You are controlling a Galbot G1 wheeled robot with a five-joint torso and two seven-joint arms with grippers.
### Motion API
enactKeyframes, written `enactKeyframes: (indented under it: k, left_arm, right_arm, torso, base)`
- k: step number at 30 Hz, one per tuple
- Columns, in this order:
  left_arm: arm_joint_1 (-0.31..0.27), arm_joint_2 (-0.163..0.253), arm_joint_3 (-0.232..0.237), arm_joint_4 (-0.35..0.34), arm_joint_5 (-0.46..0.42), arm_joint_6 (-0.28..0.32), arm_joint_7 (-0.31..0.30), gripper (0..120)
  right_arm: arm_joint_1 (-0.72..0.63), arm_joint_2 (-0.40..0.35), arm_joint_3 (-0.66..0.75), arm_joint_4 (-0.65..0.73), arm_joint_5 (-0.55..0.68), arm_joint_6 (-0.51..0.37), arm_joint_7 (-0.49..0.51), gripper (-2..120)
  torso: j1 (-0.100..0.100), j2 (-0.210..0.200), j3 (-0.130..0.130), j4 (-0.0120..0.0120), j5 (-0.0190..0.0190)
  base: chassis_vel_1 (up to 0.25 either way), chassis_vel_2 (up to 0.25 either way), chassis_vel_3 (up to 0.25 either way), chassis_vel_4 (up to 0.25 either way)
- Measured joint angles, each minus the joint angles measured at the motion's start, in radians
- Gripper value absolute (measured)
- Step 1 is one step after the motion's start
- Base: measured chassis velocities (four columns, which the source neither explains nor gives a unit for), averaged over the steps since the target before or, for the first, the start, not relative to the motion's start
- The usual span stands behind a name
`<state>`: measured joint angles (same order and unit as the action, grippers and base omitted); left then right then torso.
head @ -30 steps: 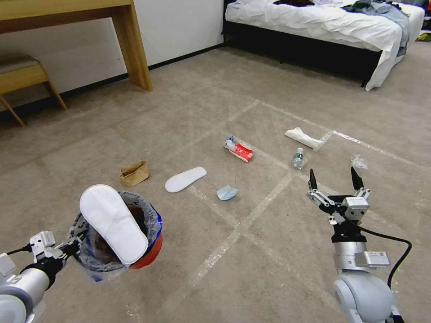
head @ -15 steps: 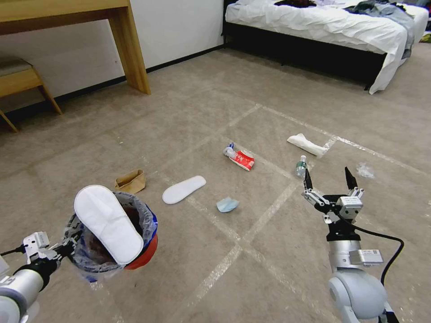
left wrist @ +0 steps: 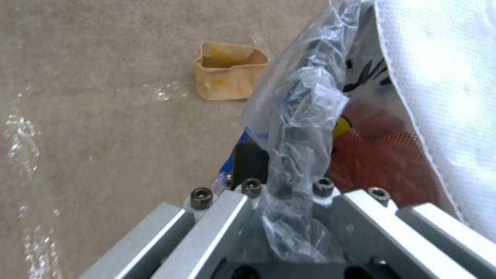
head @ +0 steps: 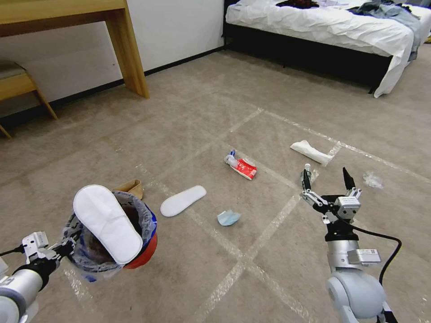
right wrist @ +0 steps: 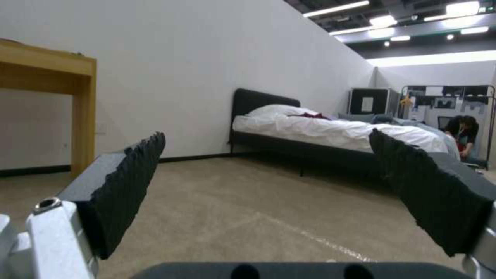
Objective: Pick up the trash bin and place the garbage on the floor into it.
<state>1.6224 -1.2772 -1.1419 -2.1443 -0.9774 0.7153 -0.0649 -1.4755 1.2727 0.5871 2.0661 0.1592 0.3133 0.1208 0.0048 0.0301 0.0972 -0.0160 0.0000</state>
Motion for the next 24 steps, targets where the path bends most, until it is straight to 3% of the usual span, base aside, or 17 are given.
enactKeyframes:
  k: [24]
  left_arm:
    - [-0.003,-0.003,-0.003,0.013,0.010,-0.003,0.004,1]
  right_arm:
    - [0.019,-0.006,-0.016,-0.033,0.002,0.011,-0.009,100]
  torso:
    - [0.000,0.000,0.000,0.0000,0.0000]
  base:
    - [-0.077,0.076,0.076,-0.080]
